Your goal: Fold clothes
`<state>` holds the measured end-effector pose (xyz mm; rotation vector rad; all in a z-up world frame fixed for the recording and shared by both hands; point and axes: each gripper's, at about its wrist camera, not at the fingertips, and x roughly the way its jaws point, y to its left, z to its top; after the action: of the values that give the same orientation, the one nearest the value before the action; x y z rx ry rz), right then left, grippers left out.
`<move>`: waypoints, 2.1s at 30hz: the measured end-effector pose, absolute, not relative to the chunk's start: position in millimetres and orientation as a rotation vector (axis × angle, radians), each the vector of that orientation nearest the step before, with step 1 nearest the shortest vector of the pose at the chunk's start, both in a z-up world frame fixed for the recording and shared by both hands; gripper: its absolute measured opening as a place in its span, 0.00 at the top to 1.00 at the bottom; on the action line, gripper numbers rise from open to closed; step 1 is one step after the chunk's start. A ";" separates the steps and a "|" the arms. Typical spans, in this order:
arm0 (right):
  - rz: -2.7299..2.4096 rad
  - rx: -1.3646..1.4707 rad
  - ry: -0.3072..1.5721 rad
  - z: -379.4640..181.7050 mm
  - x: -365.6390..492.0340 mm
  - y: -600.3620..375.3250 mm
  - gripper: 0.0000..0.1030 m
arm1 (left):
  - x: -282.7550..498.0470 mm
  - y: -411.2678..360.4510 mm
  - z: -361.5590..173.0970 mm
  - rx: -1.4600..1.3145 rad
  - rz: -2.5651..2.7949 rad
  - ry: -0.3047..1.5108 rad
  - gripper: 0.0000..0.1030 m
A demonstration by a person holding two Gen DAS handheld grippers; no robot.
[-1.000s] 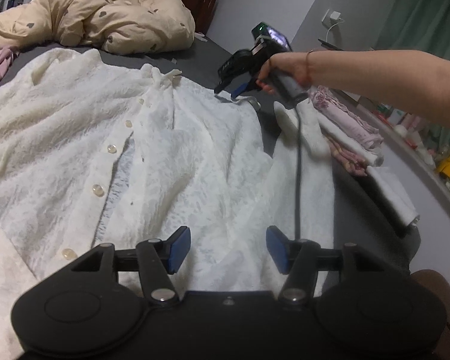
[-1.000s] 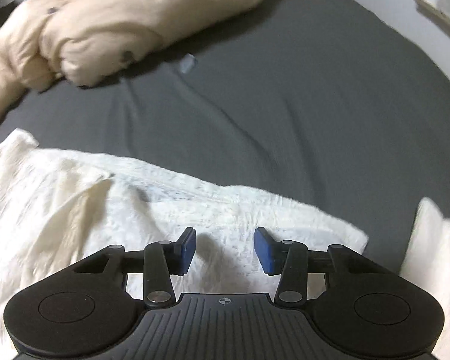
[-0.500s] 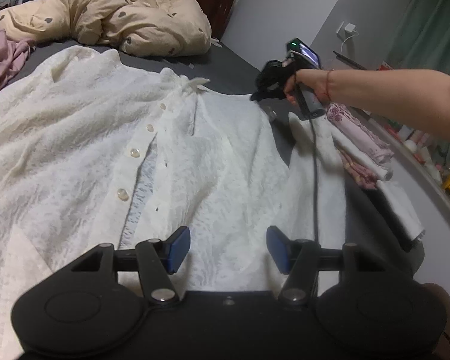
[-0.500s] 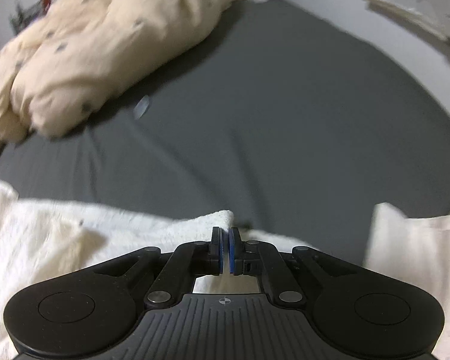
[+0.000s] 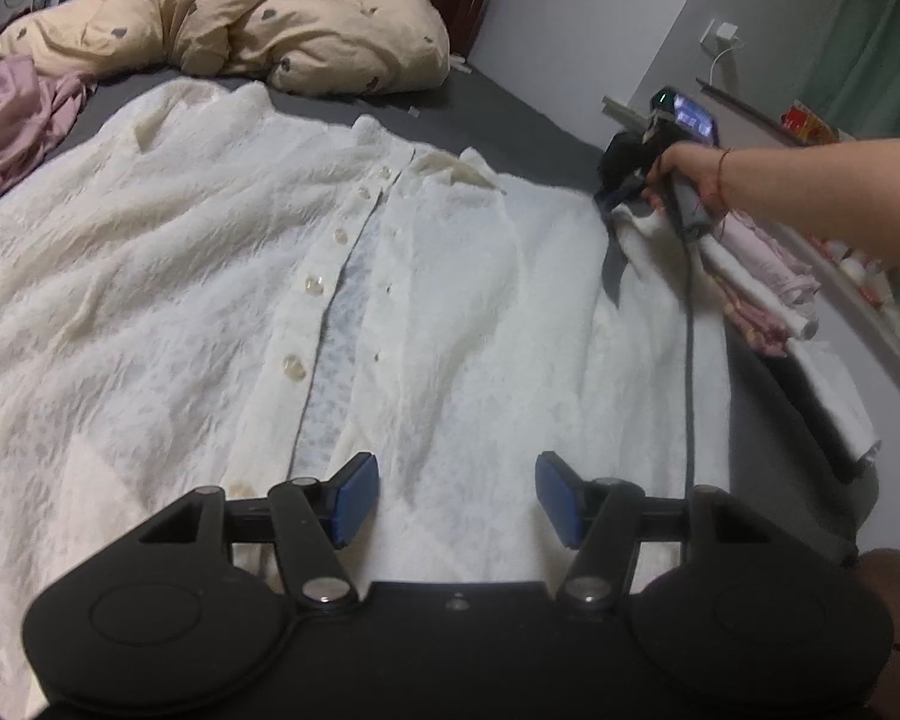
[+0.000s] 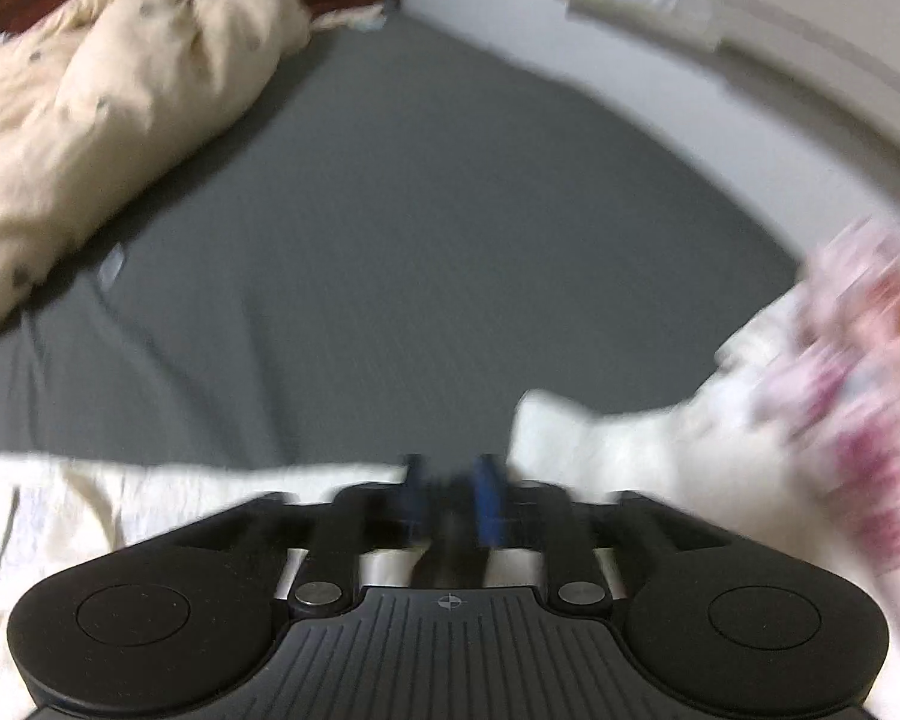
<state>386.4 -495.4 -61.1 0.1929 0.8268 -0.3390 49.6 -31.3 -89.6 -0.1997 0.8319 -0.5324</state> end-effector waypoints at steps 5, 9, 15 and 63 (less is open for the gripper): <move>0.019 0.419 0.896 -40.5 398.6 -462.6 0.30 | 39.3 -26.7 -91.9 -0.169 -0.514 0.876 0.45; 0.164 0.589 1.025 -59.1 407.5 -408.7 0.31 | 32.0 -25.6 -90.5 -0.132 -0.509 0.857 0.62; 0.105 0.517 1.072 -86.7 422.0 -350.6 0.72 | 30.1 -15.5 -87.7 -0.153 -0.506 0.843 0.65; -0.003 -0.062 0.912 -93.9 490.4 -234.0 0.67 | 48.6 41.3 -78.8 -0.323 -0.452 0.690 0.56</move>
<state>490.4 -234.0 -93.9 -0.0619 0.9122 -0.0034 48.6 41.3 -78.8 -0.3235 0.6904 -0.4518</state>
